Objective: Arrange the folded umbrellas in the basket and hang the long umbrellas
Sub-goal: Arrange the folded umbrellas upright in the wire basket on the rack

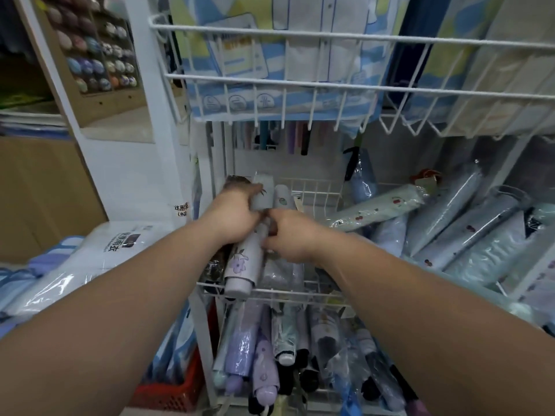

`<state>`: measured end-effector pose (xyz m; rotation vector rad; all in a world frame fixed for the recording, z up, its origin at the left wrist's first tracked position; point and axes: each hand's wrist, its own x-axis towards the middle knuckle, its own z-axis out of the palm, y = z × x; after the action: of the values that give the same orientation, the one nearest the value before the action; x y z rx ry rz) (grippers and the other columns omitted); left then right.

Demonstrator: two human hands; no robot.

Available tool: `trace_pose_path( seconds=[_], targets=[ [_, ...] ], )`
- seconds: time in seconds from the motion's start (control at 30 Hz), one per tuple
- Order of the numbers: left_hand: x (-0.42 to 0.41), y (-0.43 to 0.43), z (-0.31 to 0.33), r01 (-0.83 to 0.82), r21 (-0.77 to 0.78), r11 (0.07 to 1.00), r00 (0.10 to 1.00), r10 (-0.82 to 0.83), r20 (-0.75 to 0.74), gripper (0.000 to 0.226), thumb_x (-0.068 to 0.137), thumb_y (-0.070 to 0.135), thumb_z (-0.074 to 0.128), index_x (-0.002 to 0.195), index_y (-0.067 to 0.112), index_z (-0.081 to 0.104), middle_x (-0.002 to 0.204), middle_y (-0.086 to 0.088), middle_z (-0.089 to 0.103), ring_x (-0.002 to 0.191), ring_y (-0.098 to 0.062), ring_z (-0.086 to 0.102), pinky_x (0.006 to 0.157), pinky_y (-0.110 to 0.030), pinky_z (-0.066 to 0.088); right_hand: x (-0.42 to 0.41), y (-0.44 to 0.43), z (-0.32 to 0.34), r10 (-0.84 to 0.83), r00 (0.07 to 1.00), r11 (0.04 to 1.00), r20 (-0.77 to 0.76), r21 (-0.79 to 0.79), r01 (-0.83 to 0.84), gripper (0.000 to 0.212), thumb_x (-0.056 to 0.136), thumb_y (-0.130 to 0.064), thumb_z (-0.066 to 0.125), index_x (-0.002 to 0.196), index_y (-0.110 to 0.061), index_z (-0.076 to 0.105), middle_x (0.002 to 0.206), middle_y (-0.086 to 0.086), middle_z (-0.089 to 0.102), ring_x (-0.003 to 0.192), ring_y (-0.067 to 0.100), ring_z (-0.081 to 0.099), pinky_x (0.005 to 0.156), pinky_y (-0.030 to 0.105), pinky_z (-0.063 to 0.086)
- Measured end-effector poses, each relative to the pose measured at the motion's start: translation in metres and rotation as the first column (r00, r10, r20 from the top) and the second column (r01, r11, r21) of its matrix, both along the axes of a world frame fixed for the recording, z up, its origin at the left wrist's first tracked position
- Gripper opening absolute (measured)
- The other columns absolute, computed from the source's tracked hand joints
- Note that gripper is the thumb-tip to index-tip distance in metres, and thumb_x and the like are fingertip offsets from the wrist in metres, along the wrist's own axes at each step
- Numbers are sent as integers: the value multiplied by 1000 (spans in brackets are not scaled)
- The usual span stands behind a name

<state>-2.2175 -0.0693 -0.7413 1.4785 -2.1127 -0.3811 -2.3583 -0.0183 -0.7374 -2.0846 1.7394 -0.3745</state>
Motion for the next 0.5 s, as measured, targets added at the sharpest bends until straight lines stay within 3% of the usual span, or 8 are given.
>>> trace_pose_path(
  seconds=[0.13,0.2,0.27,0.4,0.47,0.5],
  targets=[
    [-9,10,-2,14,-163,987,962,31,270,45,91,31,64,135,22,61,138,-9,60,127,-33,53,103,-40,46,-17,7,13,70,977,997,-201,-23,-77,34,94,-26,57,126,-17,59,125,9,62,110,28,59,84,29,46],
    [-10,13,-1,-11,-196,980,936,79,343,39,91,38,62,128,26,64,130,-7,64,121,-35,55,98,-43,48,-39,13,26,54,978,997,-204,-47,-64,44,93,-30,61,136,-25,56,132,3,60,118,23,58,96,31,47],
    [-12,15,0,-18,-230,973,925,104,366,34,89,38,62,120,25,67,123,-9,64,117,-36,53,94,-43,49,-67,17,36,-16,991,998,-134,-57,8,46,91,-35,65,136,-29,58,130,-1,63,115,18,60,96,27,47],
    [-38,28,-3,60,-347,936,966,33,256,33,87,33,68,117,19,72,111,-13,66,107,-35,58,91,-44,50,-128,27,34,-143,989,989,34,-21,144,40,88,-41,70,125,-29,68,121,-7,68,107,12,62,89,22,44],
    [-62,43,-3,114,-268,957,990,-88,107,34,91,35,68,121,20,70,106,-7,67,99,-27,62,89,-38,50,-149,33,26,-172,983,985,64,-13,173,34,88,-43,70,118,-28,72,117,-12,67,107,9,62,88,20,42],
    [-74,50,-3,125,-155,980,992,-127,-2,33,92,37,66,122,23,69,102,-2,67,95,-22,63,85,-34,51,-156,37,21,-183,980,983,81,-1,184,30,88,-43,70,113,-28,74,113,-12,69,102,10,63,85,20,44]
  ],
)
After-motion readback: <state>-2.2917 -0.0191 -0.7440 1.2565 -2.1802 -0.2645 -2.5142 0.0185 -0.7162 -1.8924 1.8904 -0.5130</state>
